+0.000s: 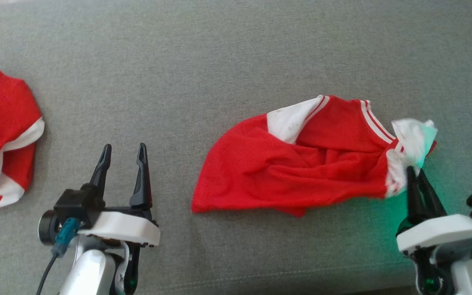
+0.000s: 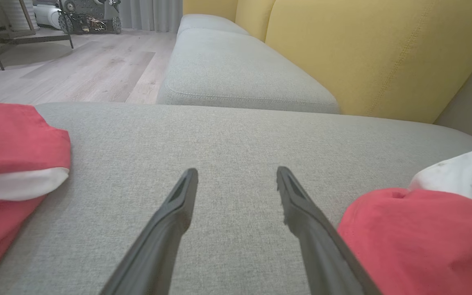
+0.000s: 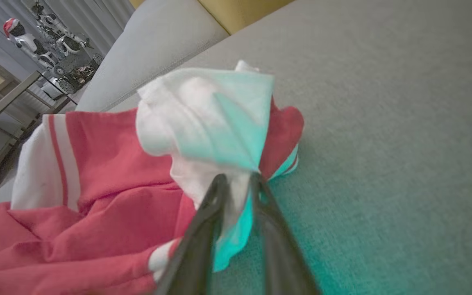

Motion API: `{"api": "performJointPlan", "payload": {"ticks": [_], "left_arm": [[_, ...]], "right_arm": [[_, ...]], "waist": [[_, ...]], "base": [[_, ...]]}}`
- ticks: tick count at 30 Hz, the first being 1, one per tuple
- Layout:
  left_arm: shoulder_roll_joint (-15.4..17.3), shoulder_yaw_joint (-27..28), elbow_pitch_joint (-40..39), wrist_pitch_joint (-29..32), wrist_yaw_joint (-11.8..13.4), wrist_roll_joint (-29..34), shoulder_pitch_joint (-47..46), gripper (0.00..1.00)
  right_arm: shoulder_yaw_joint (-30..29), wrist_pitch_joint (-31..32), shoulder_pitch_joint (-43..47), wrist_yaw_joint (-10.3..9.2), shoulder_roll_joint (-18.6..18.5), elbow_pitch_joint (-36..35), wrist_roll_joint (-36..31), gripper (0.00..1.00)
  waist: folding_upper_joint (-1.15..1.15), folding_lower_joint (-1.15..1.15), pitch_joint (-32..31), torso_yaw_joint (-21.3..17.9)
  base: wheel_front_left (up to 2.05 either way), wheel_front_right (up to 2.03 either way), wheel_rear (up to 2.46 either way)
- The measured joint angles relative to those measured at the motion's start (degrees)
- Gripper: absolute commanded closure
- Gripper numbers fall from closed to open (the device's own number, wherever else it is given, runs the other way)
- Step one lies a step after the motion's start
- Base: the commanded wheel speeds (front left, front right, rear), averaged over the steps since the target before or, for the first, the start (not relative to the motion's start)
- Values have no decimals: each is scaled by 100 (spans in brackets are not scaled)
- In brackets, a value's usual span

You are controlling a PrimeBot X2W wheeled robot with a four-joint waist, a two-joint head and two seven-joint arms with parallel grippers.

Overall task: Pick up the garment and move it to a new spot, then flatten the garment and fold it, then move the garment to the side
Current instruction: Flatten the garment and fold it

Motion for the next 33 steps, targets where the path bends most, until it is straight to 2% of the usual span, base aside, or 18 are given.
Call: {"api": "performJointPlan", "payload": {"ticks": [7,16,20,33], "left_arm": [[8,3,23,0,-1,0,0,0],[13,54,24,-1,1,-2,5,0],[19,59,25,-1,5,-2,25,0],[146,41,-59,35,83,-18,707,0]], "right_arm": [[141,-332,-46,0,2,30,-30,0],[400,-414,-232,0,0,-894,-1410,0],[587,-356,-316,0,-14,-1073,-1775,0],[803,-153,176,0,-23,-1268,-2001,0]], "waist": [[0,0,-22,-39],[0,0,-117,-22],[0,0,-231,9],[0,0,-794,24]], "base": [[0,0,0],[0,0,0],[0,0,0],[0,0,0]]}}
